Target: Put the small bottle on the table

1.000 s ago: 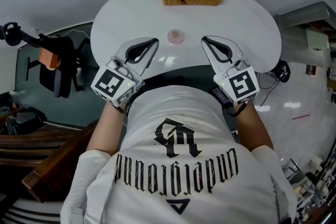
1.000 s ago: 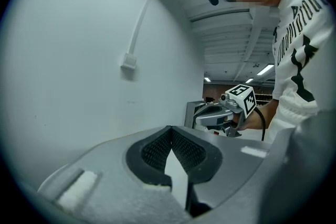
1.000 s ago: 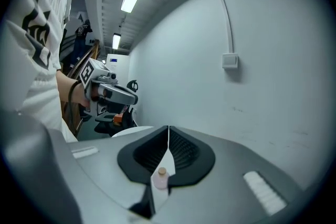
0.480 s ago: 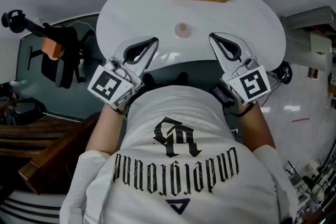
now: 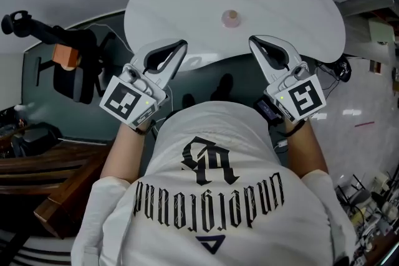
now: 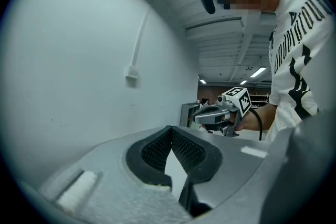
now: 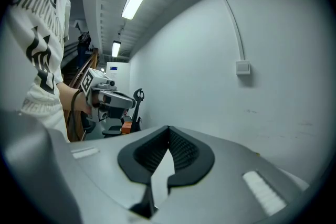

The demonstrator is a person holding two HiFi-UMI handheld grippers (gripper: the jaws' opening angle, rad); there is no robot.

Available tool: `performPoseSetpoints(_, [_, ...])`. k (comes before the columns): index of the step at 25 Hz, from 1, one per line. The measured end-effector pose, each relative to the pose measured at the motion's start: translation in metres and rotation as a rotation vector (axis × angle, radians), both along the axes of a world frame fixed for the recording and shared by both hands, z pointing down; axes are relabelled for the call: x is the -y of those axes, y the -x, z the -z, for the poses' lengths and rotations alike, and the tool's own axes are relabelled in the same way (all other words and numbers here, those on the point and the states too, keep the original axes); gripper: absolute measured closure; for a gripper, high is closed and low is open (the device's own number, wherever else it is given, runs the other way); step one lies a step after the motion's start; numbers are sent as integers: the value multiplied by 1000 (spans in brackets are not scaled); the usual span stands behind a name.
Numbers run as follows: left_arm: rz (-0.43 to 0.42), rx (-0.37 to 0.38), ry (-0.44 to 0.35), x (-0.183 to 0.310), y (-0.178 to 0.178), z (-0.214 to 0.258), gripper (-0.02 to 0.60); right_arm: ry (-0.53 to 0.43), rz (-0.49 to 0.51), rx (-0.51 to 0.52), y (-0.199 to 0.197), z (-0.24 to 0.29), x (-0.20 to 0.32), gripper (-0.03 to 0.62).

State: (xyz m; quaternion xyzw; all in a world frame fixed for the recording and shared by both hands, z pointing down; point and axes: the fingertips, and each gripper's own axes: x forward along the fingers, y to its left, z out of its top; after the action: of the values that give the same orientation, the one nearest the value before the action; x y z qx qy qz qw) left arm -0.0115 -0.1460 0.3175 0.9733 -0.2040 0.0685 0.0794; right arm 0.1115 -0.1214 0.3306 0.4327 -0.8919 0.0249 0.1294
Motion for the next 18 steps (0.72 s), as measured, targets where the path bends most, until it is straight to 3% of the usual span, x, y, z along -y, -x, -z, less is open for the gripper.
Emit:
performPoseSetpoints(9, [-56,-21,10,-46,91,-4,574,11,-68,-2,89,-2,-54,592])
performPoseSetpoints(18, [-131,-39,34,-87,126,-9,574,27,-131,-17,132,-3,-104,592])
